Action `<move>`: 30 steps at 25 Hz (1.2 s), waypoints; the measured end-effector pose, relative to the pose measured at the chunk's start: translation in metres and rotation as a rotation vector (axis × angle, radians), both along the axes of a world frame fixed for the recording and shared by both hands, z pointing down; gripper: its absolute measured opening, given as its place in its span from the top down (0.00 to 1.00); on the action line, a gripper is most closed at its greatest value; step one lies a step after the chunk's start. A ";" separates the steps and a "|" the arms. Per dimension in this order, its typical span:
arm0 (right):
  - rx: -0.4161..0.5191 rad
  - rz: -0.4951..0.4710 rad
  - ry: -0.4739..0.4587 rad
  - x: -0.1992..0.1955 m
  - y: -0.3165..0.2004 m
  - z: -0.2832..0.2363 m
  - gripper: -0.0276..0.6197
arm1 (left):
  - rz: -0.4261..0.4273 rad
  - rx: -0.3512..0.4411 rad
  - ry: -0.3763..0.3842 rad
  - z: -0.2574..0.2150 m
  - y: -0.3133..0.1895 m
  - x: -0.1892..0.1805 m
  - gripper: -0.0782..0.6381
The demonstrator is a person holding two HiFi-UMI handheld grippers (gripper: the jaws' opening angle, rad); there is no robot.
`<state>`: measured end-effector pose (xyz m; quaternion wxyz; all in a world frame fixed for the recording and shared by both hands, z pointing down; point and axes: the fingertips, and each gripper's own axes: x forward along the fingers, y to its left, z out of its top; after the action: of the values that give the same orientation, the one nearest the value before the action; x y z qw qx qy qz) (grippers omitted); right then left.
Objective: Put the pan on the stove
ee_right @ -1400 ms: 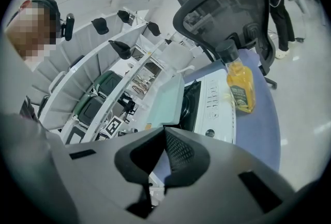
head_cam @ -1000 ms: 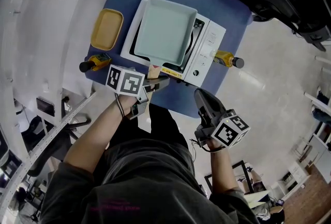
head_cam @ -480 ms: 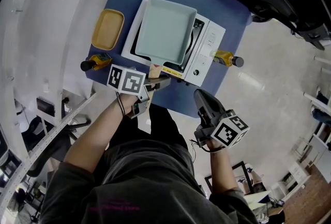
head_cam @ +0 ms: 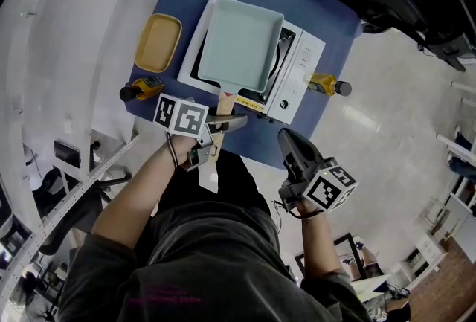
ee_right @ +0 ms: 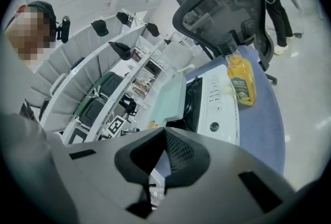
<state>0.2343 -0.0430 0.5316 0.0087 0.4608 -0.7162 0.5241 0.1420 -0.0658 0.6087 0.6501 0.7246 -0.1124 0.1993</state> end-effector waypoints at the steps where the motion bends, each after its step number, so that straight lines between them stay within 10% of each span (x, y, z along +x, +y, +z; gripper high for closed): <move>1: 0.001 0.000 0.000 -0.001 0.000 -0.001 0.95 | 0.000 0.001 0.000 -0.001 0.000 -0.001 0.55; 30: 0.077 -0.029 0.065 -0.056 -0.021 -0.034 0.95 | -0.048 0.191 -0.078 -0.056 -0.011 -0.099 0.49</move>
<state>0.1783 -0.0638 0.4981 0.0217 0.4673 -0.7417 0.4807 0.0429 -0.0773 0.5524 0.5779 0.7719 -0.1734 0.2002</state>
